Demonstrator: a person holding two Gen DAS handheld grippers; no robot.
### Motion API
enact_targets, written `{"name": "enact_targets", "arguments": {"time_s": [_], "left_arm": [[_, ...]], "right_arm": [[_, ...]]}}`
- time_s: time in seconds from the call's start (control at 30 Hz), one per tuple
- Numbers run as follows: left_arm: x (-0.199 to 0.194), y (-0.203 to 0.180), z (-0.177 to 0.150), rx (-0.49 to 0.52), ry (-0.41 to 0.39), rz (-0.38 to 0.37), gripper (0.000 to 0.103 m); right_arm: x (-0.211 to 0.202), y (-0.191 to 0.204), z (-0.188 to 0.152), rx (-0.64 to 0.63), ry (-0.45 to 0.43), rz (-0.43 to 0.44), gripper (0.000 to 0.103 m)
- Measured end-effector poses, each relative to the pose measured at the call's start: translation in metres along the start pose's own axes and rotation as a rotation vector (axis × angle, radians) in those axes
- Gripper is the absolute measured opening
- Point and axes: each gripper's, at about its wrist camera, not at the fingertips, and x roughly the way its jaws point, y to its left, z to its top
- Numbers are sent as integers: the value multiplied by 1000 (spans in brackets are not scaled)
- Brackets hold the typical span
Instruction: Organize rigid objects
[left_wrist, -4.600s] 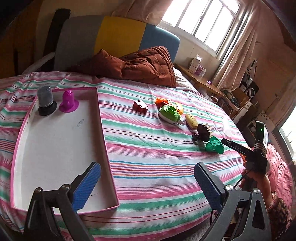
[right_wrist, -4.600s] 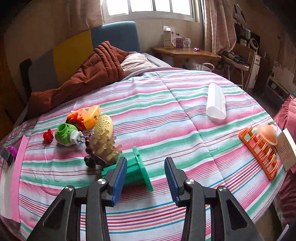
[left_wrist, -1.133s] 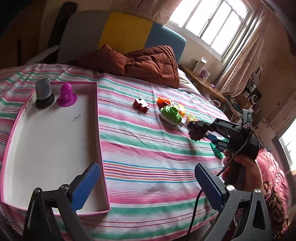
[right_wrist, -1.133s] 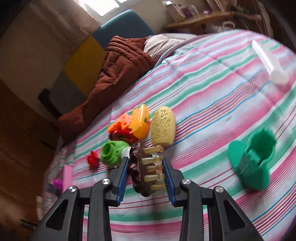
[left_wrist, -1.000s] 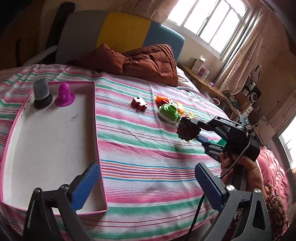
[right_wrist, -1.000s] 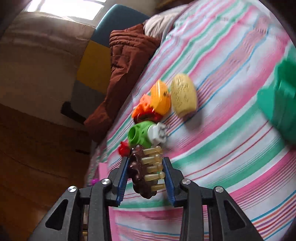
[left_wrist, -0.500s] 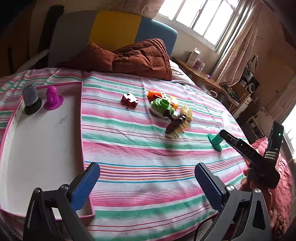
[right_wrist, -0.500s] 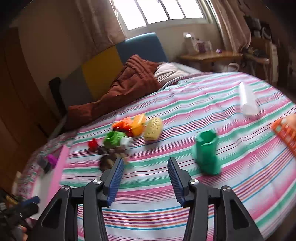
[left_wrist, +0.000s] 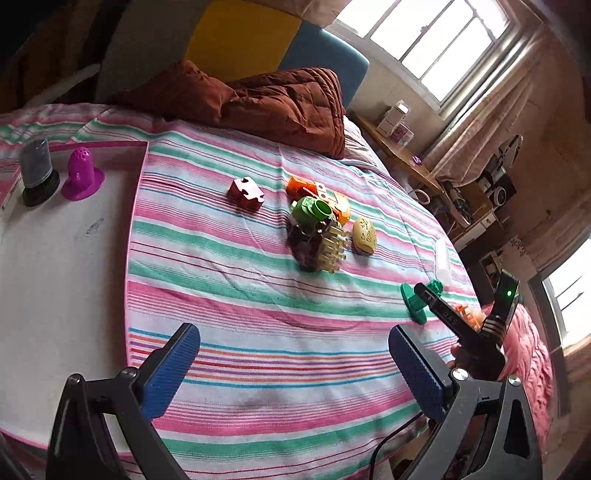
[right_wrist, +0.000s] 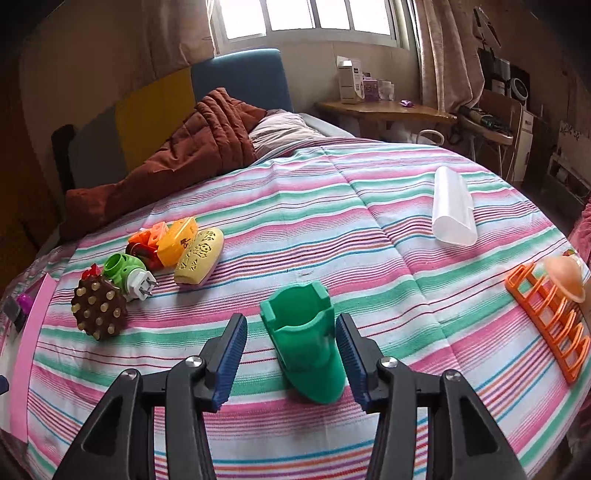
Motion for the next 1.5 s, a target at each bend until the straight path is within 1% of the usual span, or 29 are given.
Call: {"name": "enact_targets", "arguments": {"time_s": [0.03, 0.13, 0.2, 0.27, 0.33, 0.4, 0.5, 0.57, 0.6, 0.67, 0.7, 0.73, 0.77, 0.8, 0.83, 0.9, 0.93, 0.97, 1.03, 1.23, 1.33, 1.5], "left_arm": [[2, 1, 5, -17, 2, -3, 103], [15, 4, 20, -69, 10, -4, 103], [26, 4, 30, -99, 15, 7, 103], [39, -1, 41, -97, 11, 7, 103], [52, -13, 49, -42, 2, 21, 103], [69, -28, 54, 44, 4, 49, 103], [93, -49, 57, 162, 15, 68, 103], [106, -58, 59, 216, 9, 67, 103], [114, -61, 60, 241, 16, 79, 103], [127, -65, 61, 272, 29, 125, 99], [133, -67, 61, 289, 32, 132, 98], [137, -68, 60, 302, 36, 144, 94], [142, -68, 60, 310, 45, 155, 86], [147, -67, 60, 314, 60, 156, 80], [151, -66, 59, 314, 76, 158, 69], [152, -63, 59, 303, 71, 141, 68], [150, -63, 58, 312, 67, 126, 59], [149, -65, 56, 330, 66, 110, 55], [147, -67, 54, 348, 68, 116, 55], [131, -58, 45, 316, 60, 99, 55], [118, -52, 40, 301, 46, 98, 55], [90, -39, 32, 259, 23, 69, 55]], "right_arm": [[5, 1, 0, 5, 4, 16, 38], [10, 8, -3, -12, -9, 28, 38], [10, 11, -5, -21, -24, 39, 37], [9, 9, -7, -10, -36, 41, 36], [11, 6, -7, 6, -36, 48, 35], [13, 4, -8, 19, -33, 51, 35], [14, 3, -9, 24, -38, 56, 35], [13, 2, -10, 31, -45, 63, 35], [13, 0, -11, 38, -50, 67, 35], [13, -3, -11, 53, -55, 78, 35], [13, -4, -12, 60, -57, 85, 35], [13, -5, -12, 65, -59, 89, 35], [13, -5, -12, 68, -58, 94, 35], [14, -6, -12, 71, -54, 97, 35], [16, -6, -12, 74, -49, 99, 35], [18, -6, -13, 76, -42, 100, 35], [18, -6, -13, 77, -41, 100, 35], [18, -6, -13, 77, -43, 101, 35], [18, -7, -14, 79, -44, 103, 35], [17, -6, -14, 76, -48, 98, 35], [16, -5, -15, 72, -50, 93, 35], [16, -4, -14, 67, -53, 85, 35]]}}
